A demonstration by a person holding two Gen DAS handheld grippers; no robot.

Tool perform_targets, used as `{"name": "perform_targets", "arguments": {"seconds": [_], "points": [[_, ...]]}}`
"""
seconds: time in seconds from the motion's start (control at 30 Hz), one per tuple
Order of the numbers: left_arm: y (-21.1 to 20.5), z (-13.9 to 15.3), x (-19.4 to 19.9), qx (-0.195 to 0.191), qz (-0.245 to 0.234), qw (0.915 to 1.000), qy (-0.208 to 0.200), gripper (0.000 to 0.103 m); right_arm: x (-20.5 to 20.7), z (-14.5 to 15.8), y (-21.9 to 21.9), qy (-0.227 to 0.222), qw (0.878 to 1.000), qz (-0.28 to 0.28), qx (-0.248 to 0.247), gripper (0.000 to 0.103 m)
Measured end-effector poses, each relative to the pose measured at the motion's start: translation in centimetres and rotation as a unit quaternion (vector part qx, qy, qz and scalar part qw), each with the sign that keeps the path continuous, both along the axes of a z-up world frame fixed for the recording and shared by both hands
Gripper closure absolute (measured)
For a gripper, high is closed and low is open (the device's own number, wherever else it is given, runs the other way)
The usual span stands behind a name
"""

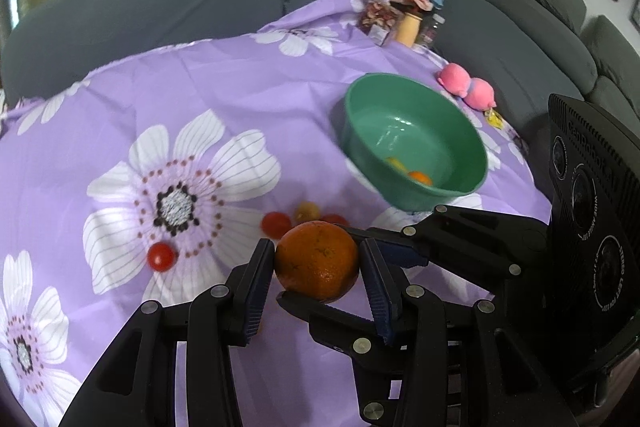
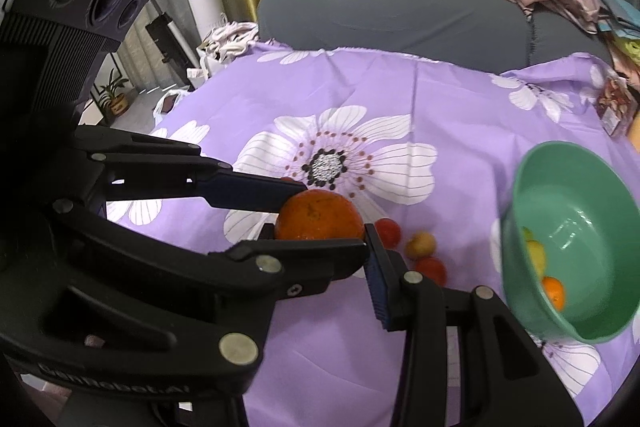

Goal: Organize fruits
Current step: 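Carry the orange with the left tool over the green bowl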

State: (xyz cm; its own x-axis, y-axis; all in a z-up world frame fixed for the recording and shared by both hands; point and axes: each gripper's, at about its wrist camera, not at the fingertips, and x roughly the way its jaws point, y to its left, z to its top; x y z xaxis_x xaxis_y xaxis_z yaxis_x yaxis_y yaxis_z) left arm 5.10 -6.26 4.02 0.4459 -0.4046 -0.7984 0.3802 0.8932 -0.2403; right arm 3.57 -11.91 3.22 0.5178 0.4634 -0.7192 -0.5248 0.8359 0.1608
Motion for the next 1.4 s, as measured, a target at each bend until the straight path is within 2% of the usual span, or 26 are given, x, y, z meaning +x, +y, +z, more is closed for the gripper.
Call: {"name": "perform_targets", "arguments": {"seconds": [0.43,0.77,1.0,1.4], "points": [[-5.7,2.0,1.3,0.013,-0.052,0.9982,-0.029,0.058,0.5,1.9,-5.6,-0.029,0.998,-0.059,0.01,0.06],[-10.9,2.2,3.4,0.013,-0.102,0.9942,-0.033,0.058,1.9,1.7,-10.7,-0.032,0.992,-0.121,0.019,0.06],[-13.7,1.8,4.7,0.004,-0.13,0.9912,-0.026,0.058,2.8,1.1,-13.5,-0.028,0.988,-0.152,0.022,0.06],[-16.7,-1.0,7.3,-0.002,-0.141,0.9898,0.02,0.058,4.8,-1.7,-16.2,0.009,0.984,-0.176,0.023,0.06]]}}
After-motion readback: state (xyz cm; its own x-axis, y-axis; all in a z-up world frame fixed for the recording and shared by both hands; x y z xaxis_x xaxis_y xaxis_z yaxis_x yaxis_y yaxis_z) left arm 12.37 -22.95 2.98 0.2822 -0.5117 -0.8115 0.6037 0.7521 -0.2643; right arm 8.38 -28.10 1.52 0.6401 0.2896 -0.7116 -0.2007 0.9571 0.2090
